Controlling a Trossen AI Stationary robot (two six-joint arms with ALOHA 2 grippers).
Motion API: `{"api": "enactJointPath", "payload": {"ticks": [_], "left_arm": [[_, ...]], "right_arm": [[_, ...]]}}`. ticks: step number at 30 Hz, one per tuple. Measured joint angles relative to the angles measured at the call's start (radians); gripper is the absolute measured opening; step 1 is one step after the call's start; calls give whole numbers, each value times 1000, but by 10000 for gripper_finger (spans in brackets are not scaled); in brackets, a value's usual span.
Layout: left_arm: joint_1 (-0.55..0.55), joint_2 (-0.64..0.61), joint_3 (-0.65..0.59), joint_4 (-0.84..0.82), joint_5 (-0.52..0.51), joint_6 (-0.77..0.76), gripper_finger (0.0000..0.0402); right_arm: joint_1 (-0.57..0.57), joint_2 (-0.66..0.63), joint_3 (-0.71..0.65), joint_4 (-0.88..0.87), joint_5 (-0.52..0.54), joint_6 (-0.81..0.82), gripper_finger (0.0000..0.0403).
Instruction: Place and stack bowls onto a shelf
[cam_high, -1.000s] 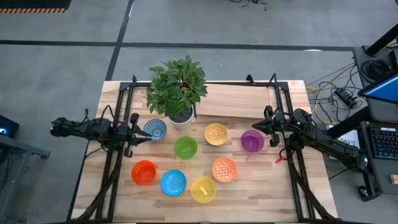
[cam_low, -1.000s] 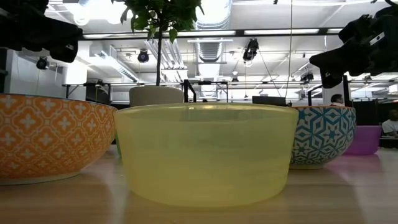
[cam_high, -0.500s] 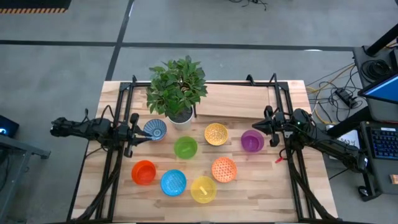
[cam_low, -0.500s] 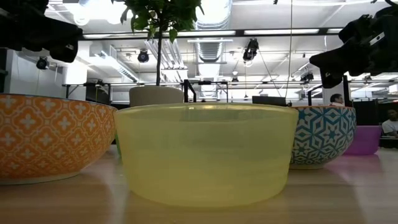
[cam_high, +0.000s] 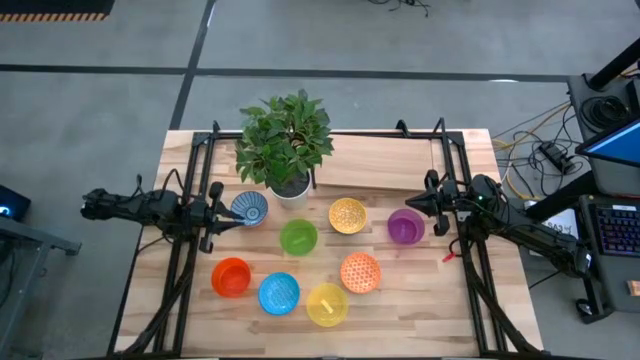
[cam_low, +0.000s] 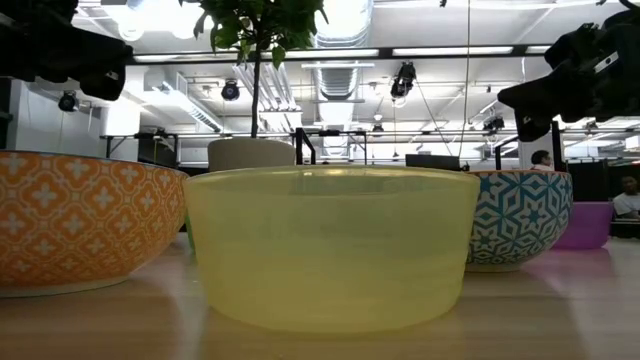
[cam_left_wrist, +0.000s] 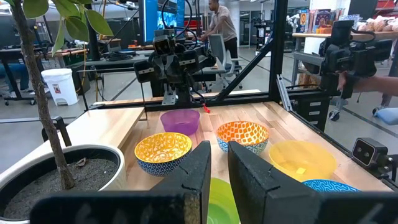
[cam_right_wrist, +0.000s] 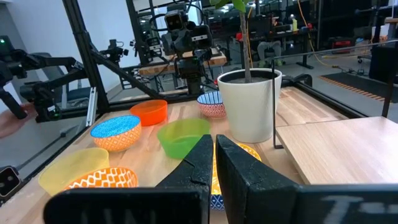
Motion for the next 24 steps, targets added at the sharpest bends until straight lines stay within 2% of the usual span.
{"api": "enactJointPath", "payload": {"ticks": [2, 4, 8, 12, 16, 24], "left_arm": [[0, 0, 0, 0, 0, 0, 38], [0, 0, 0, 0, 0, 0, 38], [0, 0, 0, 0, 0, 0, 38], [0, 0, 0, 0, 0, 9, 38], [0, 0, 0, 32, 0, 13, 38], [0, 0, -1, 348, 0, -45, 38]], "right_arm": [[0, 0, 0, 1, 0, 38, 11], [0, 0, 0, 2, 8, 179, 11], [6, 2, 0, 65, 103, 401, 11], [44, 14, 4, 140, 95, 451, 11], [101, 37, 65, 136, 98, 454, 11], [153, 176, 221, 127, 107, 434, 11]]}}
